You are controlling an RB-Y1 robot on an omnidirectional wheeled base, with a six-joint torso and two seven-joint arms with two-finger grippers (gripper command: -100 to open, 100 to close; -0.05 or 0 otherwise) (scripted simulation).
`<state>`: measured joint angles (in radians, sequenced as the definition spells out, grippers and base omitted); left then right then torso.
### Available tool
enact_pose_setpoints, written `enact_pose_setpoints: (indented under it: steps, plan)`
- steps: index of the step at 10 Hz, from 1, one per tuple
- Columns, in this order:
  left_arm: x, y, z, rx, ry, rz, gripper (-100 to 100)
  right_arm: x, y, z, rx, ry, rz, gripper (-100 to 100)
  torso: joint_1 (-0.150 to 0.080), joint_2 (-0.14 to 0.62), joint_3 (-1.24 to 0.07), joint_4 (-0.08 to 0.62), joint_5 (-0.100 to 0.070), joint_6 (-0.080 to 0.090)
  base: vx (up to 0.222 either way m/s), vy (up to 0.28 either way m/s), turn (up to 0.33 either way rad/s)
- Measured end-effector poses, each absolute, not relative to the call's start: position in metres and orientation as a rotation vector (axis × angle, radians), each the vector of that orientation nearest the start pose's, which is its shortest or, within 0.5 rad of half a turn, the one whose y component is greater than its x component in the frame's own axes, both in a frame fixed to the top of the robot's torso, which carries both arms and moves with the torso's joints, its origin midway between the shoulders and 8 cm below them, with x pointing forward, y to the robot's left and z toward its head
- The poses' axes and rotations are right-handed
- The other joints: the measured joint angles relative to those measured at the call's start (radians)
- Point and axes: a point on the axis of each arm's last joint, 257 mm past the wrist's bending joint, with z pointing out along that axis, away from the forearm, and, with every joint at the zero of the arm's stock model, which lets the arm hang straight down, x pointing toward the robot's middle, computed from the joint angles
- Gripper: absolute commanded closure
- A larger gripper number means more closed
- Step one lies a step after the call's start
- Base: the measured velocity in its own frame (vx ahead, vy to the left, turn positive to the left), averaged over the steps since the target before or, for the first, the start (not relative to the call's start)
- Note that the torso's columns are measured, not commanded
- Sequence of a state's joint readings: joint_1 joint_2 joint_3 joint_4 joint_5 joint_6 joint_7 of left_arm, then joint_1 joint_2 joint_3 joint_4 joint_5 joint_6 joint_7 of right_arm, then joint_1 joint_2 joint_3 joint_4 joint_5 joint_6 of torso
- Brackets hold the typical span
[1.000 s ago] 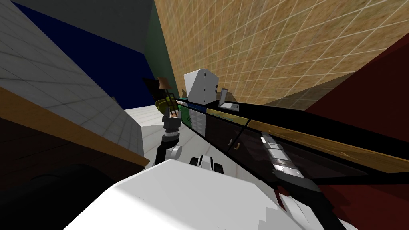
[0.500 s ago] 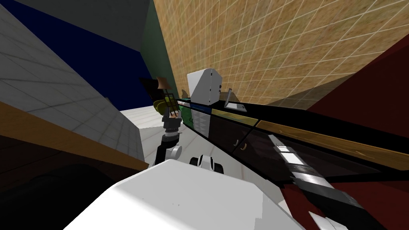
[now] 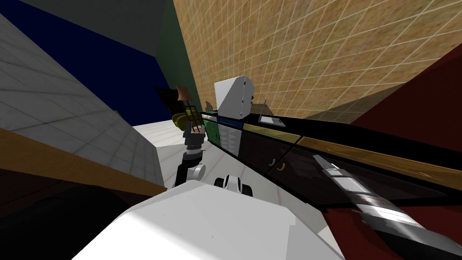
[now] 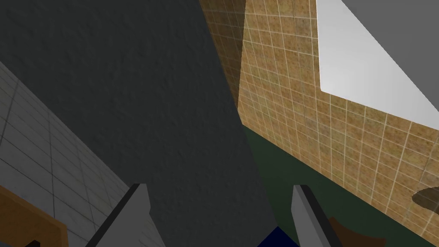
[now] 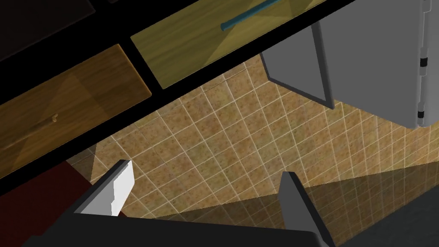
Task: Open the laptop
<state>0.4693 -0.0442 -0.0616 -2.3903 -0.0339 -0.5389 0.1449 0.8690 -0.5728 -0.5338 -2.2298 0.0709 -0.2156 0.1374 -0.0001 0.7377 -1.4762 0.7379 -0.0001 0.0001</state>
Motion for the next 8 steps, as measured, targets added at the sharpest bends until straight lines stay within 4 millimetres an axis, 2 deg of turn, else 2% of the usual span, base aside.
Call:
enact_pose_setpoints:
  steps: [1,4,6,8]
  plan:
    - [0.314,0.253,0.088,-0.576,0.435,-1.523,0,0.308,-0.483,-0.052,0.376,1.413,0.248,-100,0.005,-0.002,-0.001,-0.001,0.002,0.000,0.045,0.205,-0.021]
    - [0.314,0.253,0.088,-0.575,0.435,-1.523,0,0.302,-0.504,-0.045,0.333,1.461,0.125,-100,-0.004,0.001,0.001,0.000,-0.001,0.000,0.049,0.153,-0.012]
    - [0.314,0.253,0.088,-0.575,0.435,-1.523,0,0.298,-0.524,-0.037,0.284,1.507,0.015,-100,0.001,-0.003,-0.002,-0.001,0.000,0.000,0.101,0.168,-0.008]
    - [0.314,0.253,0.088,-0.575,0.435,-1.523,0,0.296,-0.535,-0.031,0.250,1.536,-0.067,-100,-0.001,0.000,0.000,0.000,0.000,0.000,0.125,0.140,0.016]
